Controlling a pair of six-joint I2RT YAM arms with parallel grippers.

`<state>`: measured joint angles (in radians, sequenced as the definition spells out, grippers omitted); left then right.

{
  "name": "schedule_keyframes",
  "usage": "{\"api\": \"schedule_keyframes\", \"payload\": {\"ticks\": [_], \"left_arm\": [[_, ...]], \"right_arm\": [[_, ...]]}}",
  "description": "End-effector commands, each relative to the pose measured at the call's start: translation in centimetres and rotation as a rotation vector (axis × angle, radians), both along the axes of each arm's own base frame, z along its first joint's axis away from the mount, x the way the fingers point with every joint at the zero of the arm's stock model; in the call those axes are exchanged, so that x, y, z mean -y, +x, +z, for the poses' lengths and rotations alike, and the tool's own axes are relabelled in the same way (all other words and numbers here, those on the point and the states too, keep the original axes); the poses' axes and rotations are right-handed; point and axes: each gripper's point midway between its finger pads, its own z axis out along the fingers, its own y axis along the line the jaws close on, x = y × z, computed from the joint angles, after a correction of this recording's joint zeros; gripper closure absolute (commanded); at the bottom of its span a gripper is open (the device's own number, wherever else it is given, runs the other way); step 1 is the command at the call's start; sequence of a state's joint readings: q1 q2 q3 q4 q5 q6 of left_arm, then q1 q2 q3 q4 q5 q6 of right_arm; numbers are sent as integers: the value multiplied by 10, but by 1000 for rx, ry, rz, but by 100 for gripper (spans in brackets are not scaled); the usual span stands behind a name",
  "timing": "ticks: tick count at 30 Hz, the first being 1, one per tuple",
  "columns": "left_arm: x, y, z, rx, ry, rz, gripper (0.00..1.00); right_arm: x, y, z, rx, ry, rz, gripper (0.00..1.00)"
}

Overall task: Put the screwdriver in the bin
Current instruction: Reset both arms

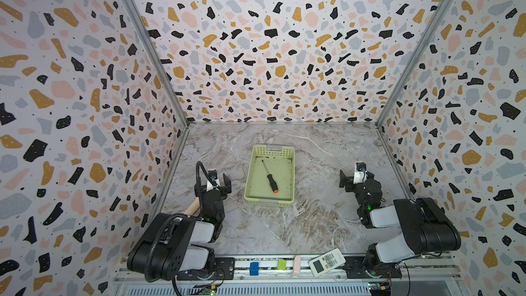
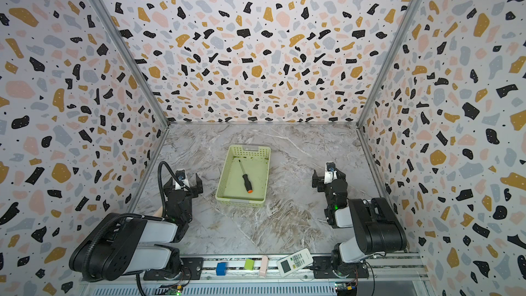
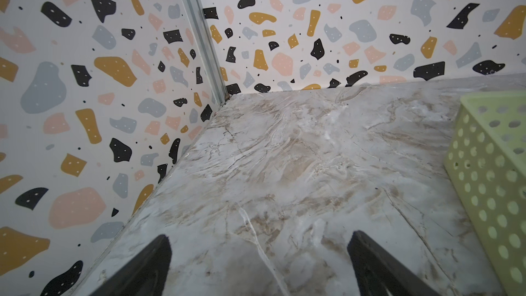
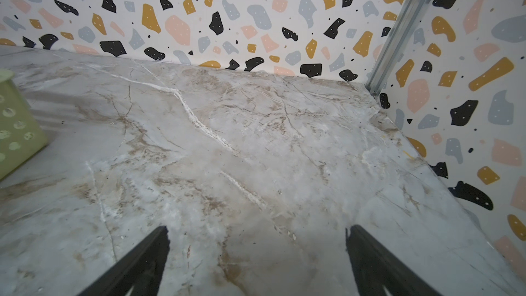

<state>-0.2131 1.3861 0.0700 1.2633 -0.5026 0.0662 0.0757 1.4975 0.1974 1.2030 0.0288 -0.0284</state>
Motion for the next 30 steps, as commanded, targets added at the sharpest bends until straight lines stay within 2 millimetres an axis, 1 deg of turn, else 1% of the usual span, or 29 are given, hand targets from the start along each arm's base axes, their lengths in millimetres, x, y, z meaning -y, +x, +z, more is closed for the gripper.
{"api": "schedule_keyframes", "payload": {"ticks": [1,3,12,30], "left_arm": [[1,8,24,104,-43,-12,0],[3,14,19,66,-48,-32,0],[-2,27,15,39,-93,-66,1],[-4,28,15,44,-113,-84,1]], "right_arm": [[-5,6,16,53,19,43,1],[-5,6,16,53,18,42,1],[-5,6,16,54,18,42,1],[-5,6,16,53,18,42,1]]}}
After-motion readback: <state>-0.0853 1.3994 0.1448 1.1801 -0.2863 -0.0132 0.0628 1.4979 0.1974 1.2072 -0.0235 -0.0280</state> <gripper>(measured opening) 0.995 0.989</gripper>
